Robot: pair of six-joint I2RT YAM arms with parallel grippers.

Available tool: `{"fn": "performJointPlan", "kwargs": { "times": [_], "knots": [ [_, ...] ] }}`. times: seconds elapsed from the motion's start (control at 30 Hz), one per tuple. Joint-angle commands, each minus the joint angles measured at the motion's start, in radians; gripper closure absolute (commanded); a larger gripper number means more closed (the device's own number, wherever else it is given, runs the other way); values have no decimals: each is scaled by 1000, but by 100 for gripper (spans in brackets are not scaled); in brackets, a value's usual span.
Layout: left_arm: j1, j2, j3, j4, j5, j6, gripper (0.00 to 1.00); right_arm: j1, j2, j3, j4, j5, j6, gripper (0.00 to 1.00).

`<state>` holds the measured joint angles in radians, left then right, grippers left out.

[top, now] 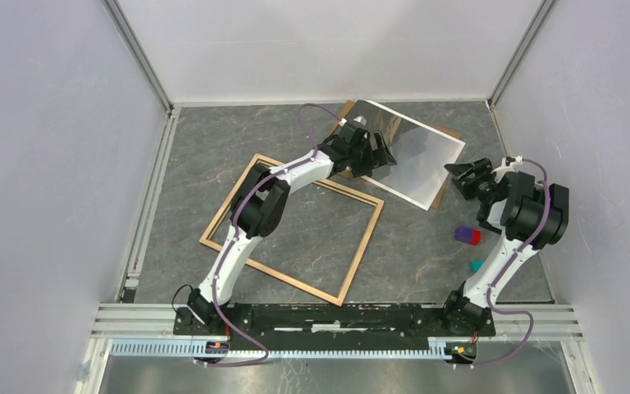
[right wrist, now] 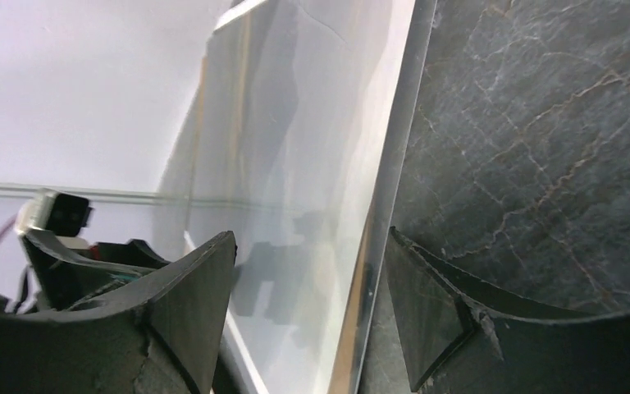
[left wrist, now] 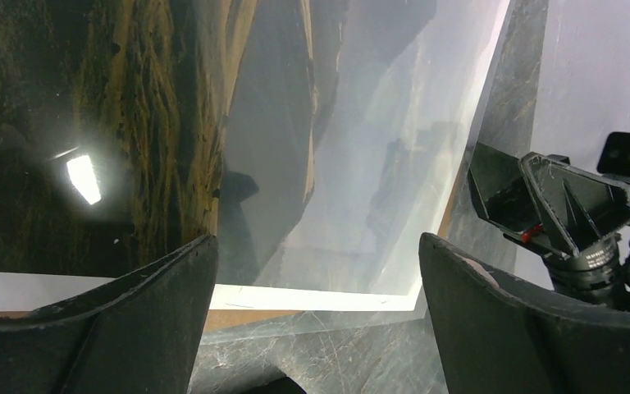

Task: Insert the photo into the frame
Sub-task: Pick up the photo frame item at the center of the board.

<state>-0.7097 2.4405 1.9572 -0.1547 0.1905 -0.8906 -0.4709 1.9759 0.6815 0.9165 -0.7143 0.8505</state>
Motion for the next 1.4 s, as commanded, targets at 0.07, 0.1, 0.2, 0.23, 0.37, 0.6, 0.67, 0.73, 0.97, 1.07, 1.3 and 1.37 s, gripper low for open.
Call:
{"fn": "performJointPlan", "kwargs": {
  "times": [0.07,0.1,0.2,0.23,0.37,0.6,0.67,0.73,0.97,1.07,1.3,1.37],
  "knots": [
    [13,41,-4,-32,42,-40,2,0,90,19,291,-47,216,27],
    [15,44,-4,-31,46,-42,2,2,95,20,307,-51,227,27],
    [15,53,-4,-29,54,-45,2,5,88,17,312,-59,232,27],
    [14,55,-6,-29,55,-47,2,5,85,15,325,-62,242,28],
    [15,56,-9,-29,58,-48,2,18,83,-7,459,-82,349,32],
    [14,54,-9,-18,74,-59,2,58,69,-40,436,-89,332,36],
    [15,52,-7,-13,80,-61,2,72,68,-39,408,-88,306,38],
    [13,50,-7,-13,82,-61,1,82,67,-32,371,-85,273,43],
    [14,22,10,-17,115,-38,1,104,29,3,166,-48,132,63],
    [28,-10,46,-67,164,-29,1,100,-17,26,27,-22,54,71],
    [64,-302,47,-261,147,102,0,103,-198,73,-343,64,-60,100],
    [75,-406,46,-334,130,159,0,103,-242,103,-463,67,-100,100]
  ]
}}
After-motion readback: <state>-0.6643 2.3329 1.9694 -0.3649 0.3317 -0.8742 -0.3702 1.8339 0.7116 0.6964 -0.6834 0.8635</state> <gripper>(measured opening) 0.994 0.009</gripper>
